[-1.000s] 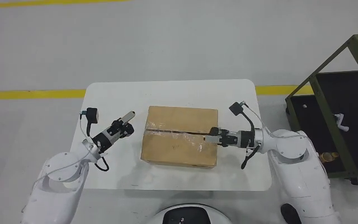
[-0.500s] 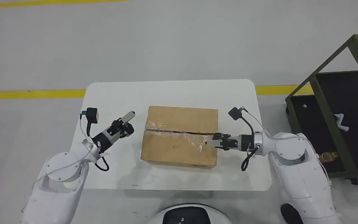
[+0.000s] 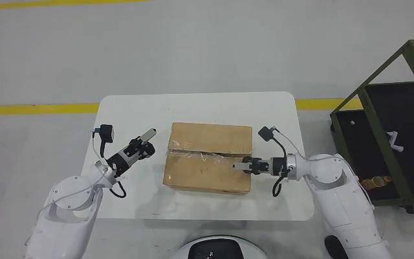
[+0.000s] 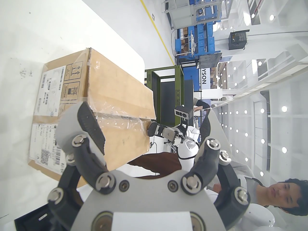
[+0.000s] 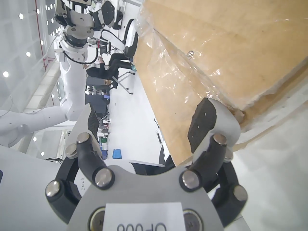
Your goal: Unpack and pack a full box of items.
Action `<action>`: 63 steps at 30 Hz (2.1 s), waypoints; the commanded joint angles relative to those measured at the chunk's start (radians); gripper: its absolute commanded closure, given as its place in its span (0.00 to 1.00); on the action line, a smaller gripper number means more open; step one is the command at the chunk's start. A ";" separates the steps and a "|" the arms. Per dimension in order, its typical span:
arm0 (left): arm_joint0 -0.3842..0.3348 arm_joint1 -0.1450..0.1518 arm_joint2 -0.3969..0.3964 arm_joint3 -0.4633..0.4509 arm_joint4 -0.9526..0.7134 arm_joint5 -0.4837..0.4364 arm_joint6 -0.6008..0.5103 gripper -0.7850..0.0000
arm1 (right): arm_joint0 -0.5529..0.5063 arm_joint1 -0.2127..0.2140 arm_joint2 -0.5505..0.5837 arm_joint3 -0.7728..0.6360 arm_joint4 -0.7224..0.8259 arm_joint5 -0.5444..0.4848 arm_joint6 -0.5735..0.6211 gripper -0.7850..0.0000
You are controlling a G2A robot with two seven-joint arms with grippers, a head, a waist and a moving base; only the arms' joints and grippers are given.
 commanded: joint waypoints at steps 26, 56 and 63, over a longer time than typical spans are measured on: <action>0.000 0.000 0.000 0.000 0.000 0.000 0.000 0.00 | 0.127 -0.032 -0.191 0.153 0.170 -0.054 -0.037 0.30; 0.000 0.000 0.000 0.000 0.000 0.000 0.000 0.00 | 0.227 -0.034 -0.247 0.228 0.087 -0.097 -0.025 0.71; 0.000 0.000 0.000 0.000 0.000 0.000 0.000 0.00 | 0.219 -0.023 -0.229 0.231 0.068 -0.105 -0.021 0.65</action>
